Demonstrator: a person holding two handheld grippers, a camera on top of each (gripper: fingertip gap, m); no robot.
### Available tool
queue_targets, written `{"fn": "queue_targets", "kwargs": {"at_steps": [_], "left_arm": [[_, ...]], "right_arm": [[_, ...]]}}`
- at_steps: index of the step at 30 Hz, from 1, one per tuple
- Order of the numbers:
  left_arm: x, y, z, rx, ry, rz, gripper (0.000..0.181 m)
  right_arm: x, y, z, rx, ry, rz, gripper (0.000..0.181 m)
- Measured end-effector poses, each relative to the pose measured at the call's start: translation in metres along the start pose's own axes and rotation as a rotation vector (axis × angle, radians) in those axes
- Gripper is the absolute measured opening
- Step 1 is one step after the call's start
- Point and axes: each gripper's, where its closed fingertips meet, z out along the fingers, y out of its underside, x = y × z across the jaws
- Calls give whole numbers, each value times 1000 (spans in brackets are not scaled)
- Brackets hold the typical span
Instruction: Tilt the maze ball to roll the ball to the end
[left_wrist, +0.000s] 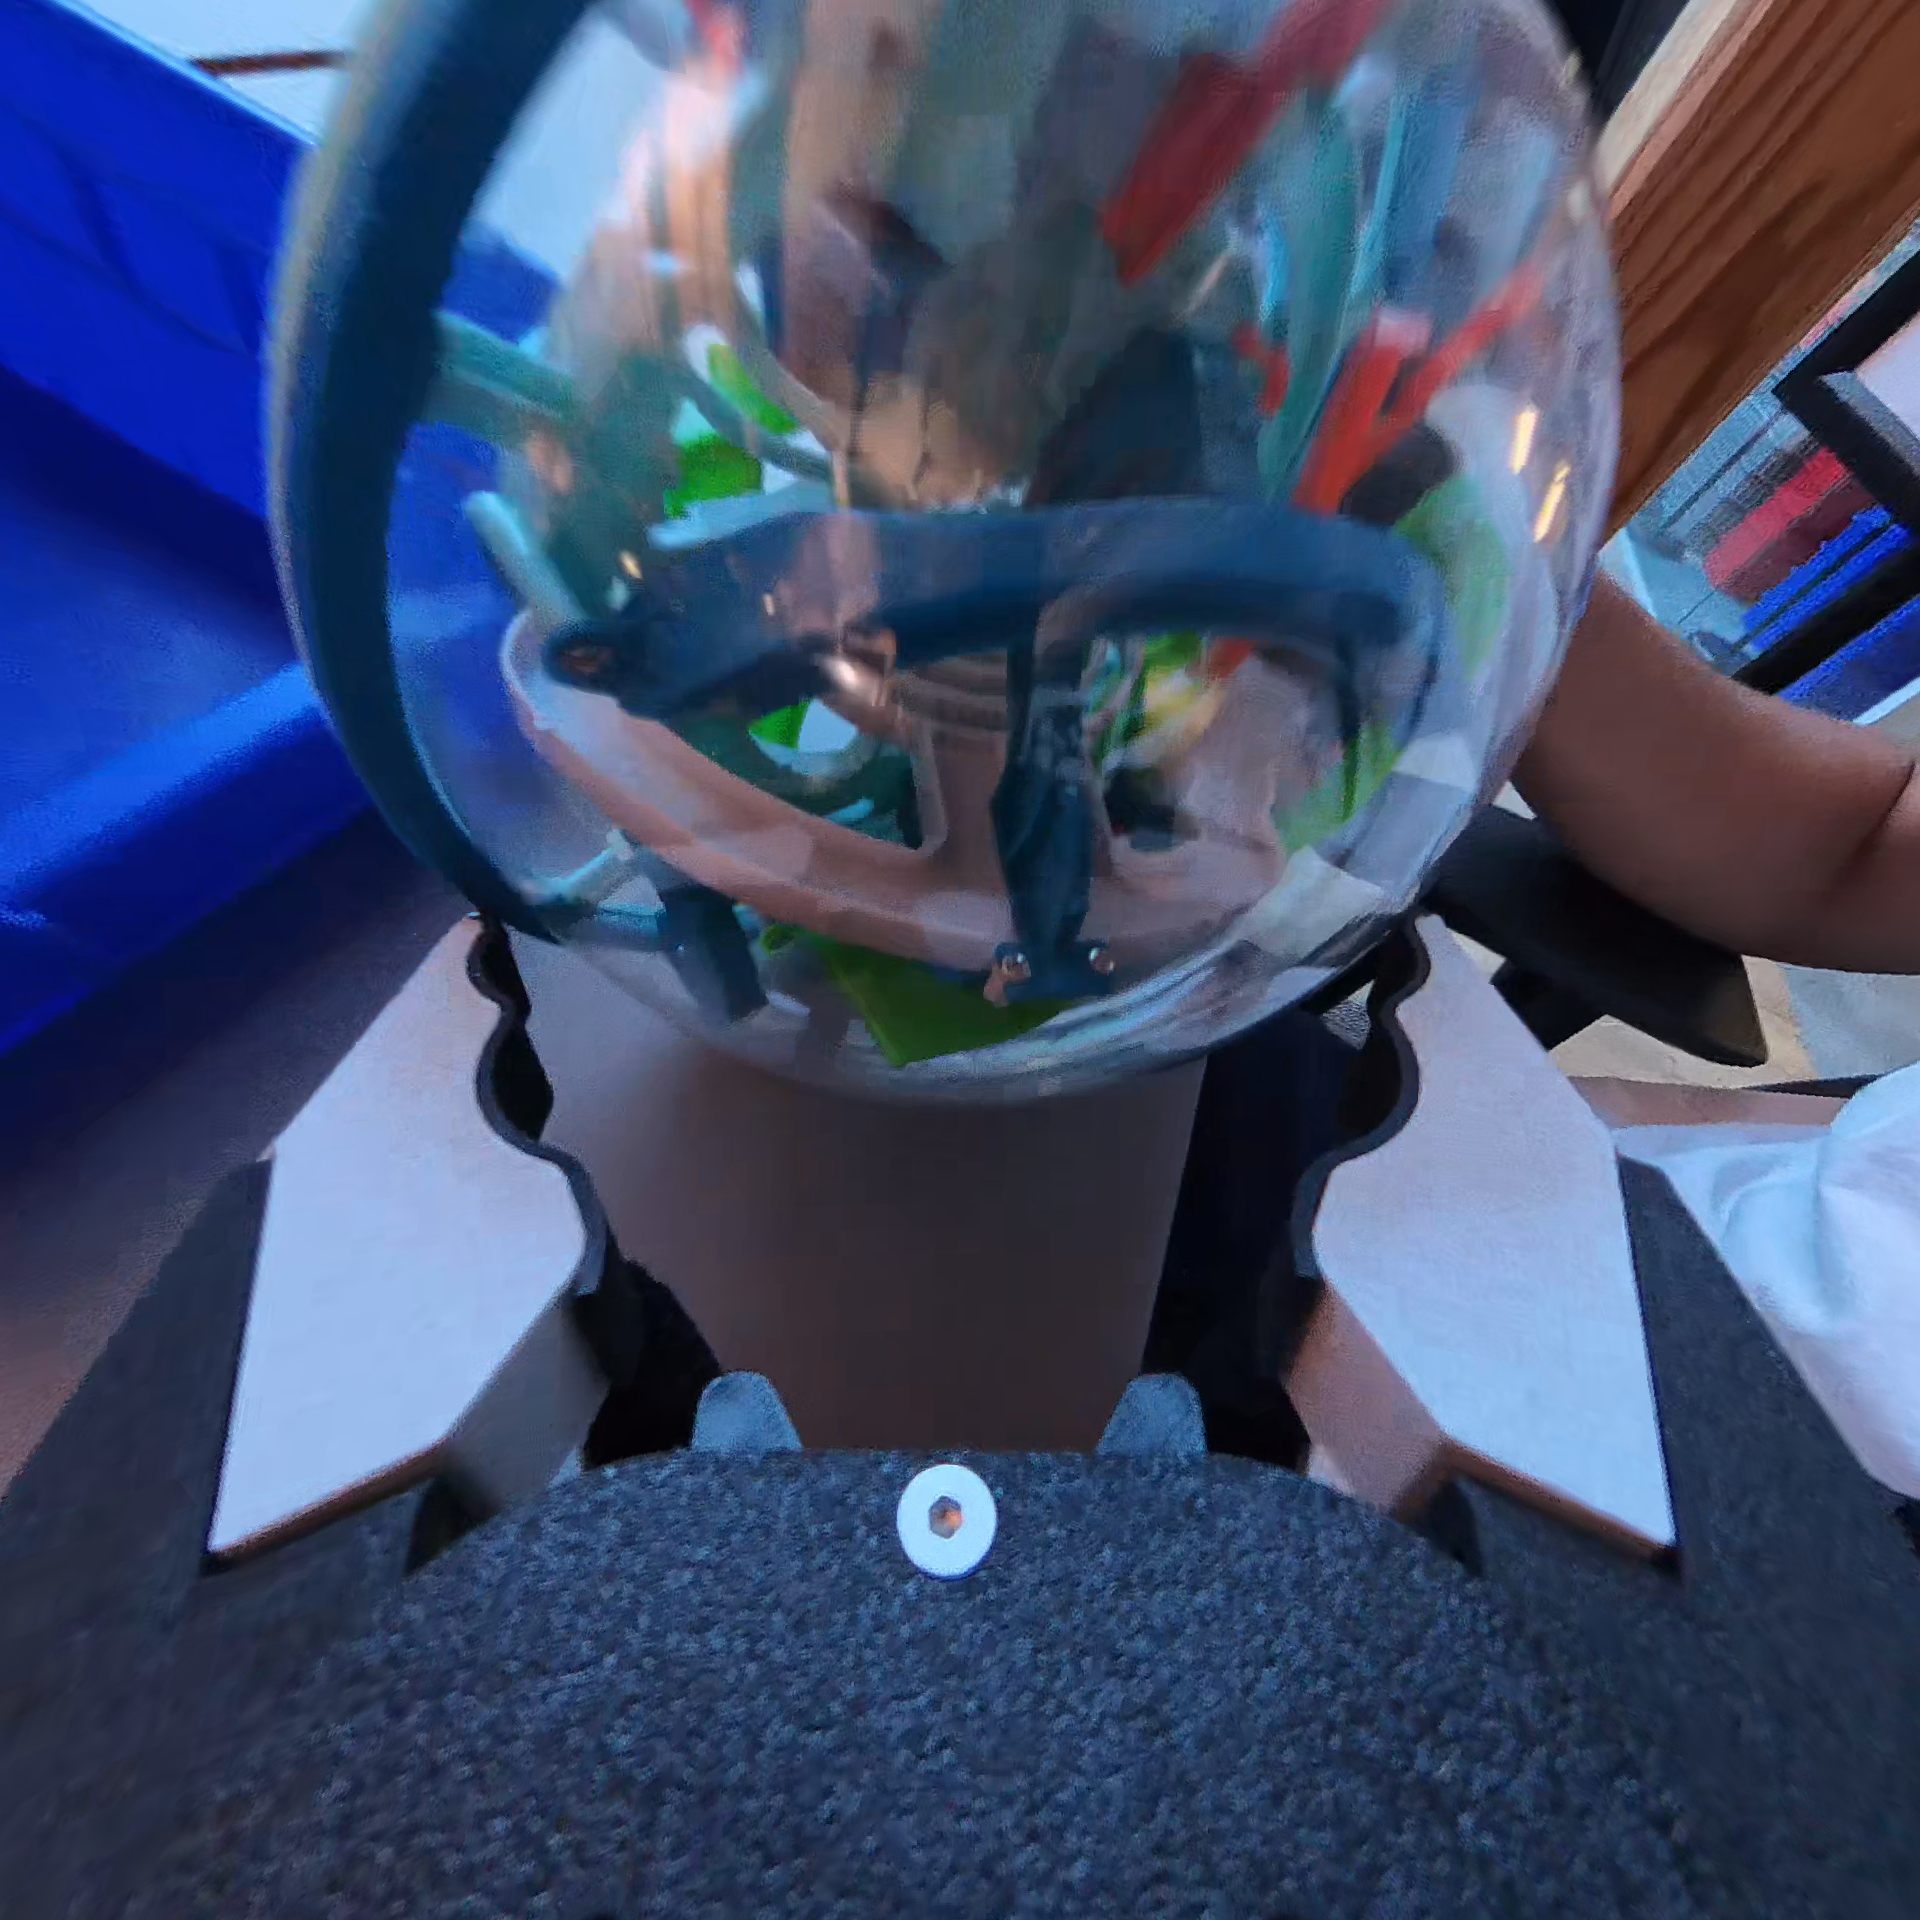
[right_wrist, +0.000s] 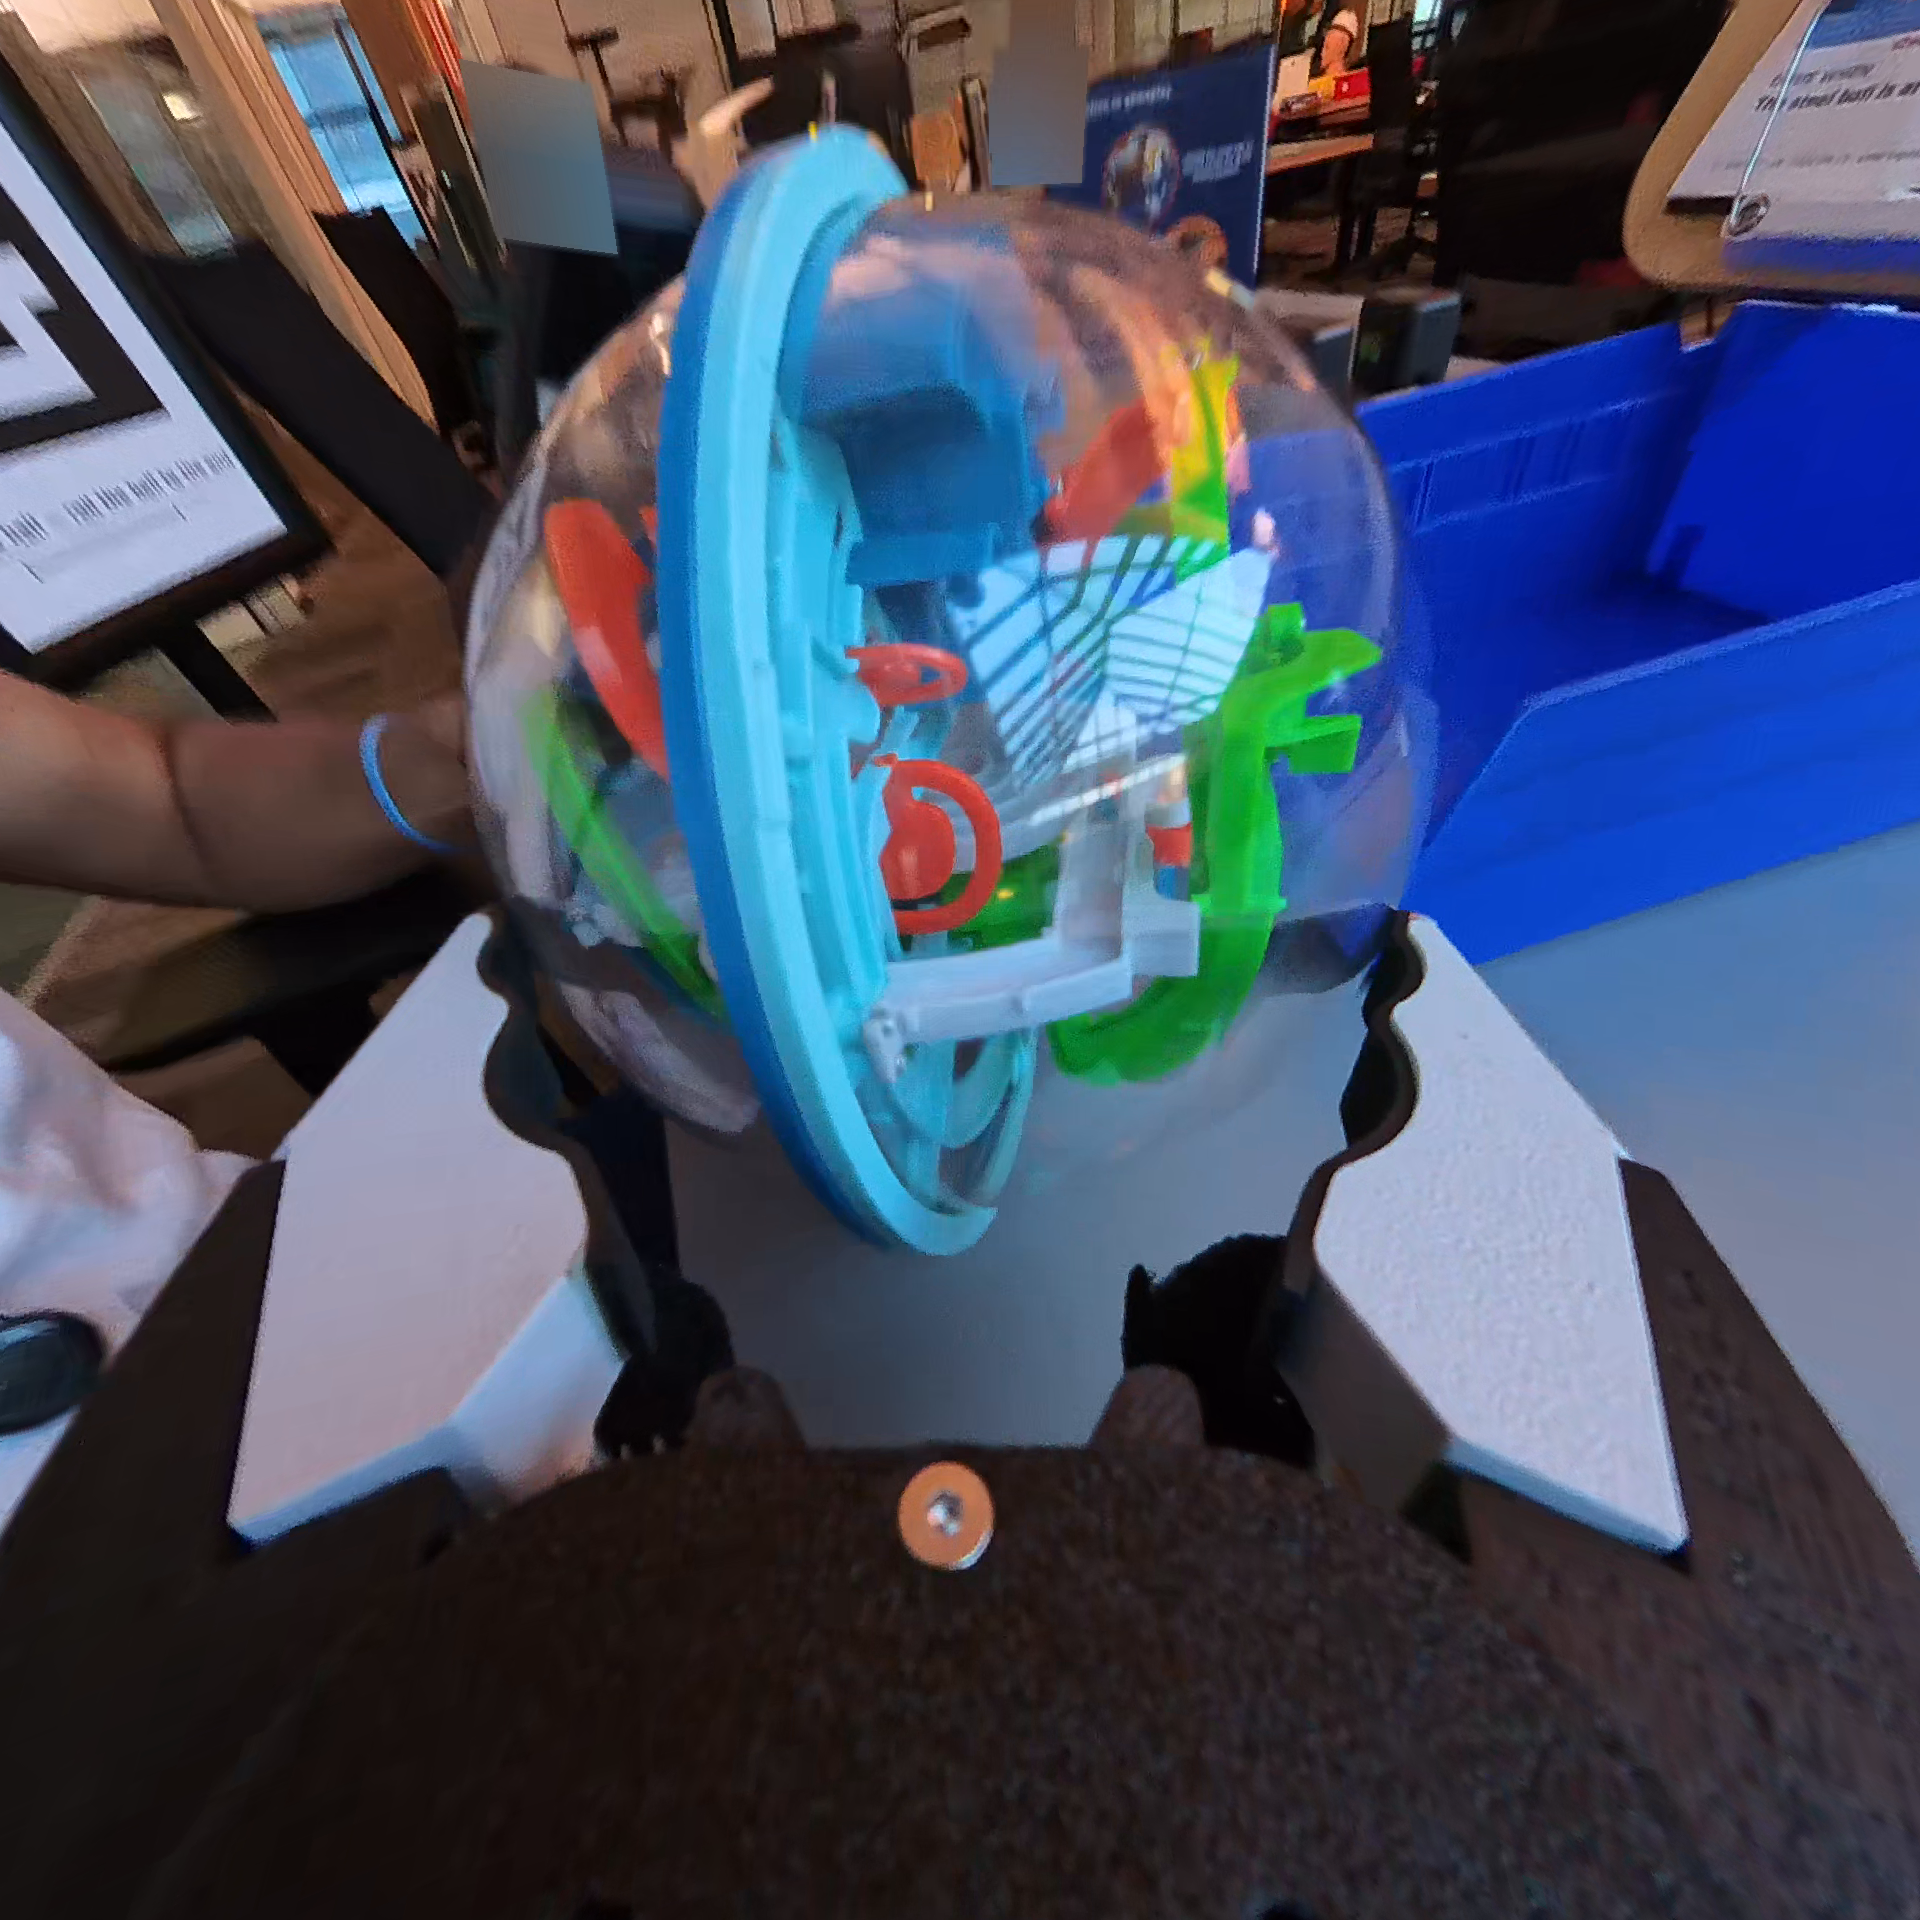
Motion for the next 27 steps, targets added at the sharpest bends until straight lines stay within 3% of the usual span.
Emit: {"fn": "queue_targets", "kwargs": {"at_steps": [9, 19, 27], "left_arm": [[21, 4, 9, -33, 70, -57, 148], [25, 11, 16, -56, 82, -50, 148], [36, 17, 19, -86, 139, -71, 141]], "right_arm": [[-10, -22, -13, -62, 17, 10, 152], [-13, -26, -14, -67, 27, -47, 152], [-11, -36, -16, -75, -4, 32, 152]]}}
